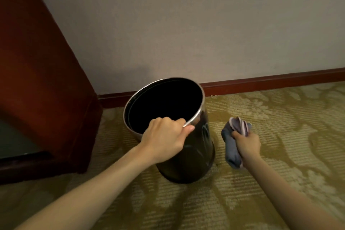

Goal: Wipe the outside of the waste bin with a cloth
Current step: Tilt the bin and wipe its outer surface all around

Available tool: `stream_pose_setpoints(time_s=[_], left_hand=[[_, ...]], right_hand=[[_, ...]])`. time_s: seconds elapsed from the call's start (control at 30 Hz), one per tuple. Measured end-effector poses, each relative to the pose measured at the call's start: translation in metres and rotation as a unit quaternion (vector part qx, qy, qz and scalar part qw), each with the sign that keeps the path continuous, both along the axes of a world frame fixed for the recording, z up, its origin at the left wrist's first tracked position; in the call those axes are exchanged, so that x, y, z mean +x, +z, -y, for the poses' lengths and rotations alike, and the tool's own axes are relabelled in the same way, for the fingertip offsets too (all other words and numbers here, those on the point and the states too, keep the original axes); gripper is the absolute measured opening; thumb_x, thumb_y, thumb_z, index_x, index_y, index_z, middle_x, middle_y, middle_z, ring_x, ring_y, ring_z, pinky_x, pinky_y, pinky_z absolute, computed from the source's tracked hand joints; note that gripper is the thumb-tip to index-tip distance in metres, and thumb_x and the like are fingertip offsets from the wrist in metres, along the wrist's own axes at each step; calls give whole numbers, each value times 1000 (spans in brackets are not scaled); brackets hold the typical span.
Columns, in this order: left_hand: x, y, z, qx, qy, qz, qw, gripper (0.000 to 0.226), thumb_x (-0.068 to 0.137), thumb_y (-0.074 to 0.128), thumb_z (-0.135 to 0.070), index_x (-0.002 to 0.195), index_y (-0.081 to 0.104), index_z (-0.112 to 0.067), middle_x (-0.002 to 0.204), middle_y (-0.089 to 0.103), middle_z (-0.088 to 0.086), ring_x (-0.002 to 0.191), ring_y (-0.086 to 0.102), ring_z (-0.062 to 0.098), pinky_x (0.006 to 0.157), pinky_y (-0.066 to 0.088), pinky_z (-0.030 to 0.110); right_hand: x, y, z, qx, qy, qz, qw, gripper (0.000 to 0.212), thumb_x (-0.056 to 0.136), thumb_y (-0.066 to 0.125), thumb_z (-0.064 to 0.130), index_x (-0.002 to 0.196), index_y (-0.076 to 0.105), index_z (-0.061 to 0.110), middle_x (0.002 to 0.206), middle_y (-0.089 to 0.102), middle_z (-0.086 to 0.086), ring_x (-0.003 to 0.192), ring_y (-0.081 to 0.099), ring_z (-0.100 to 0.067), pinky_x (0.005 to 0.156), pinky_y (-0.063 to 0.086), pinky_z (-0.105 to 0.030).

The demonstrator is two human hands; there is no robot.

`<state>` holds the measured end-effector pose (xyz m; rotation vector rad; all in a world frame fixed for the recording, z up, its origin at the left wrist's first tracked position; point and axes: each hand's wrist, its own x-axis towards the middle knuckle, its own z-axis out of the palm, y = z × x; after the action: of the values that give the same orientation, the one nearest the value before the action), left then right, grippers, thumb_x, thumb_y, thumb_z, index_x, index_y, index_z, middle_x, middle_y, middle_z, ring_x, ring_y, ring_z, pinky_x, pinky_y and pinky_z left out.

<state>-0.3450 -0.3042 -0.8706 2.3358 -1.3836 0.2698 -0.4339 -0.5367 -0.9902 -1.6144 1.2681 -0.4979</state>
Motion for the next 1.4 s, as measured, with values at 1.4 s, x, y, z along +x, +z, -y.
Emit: stream_pose_setpoints(time_s=[1.4], left_hand=[[102, -25, -127, -258, 209, -93, 939, 65, 88, 50, -48, 42, 41, -4, 35, 38, 15, 31, 35, 27, 35, 26, 38]], right_hand=[[186, 37, -44, -68, 266, -48, 960, 31, 79, 67, 22, 102, 64, 1, 99, 66, -20, 83, 58, -28, 65, 36, -29]])
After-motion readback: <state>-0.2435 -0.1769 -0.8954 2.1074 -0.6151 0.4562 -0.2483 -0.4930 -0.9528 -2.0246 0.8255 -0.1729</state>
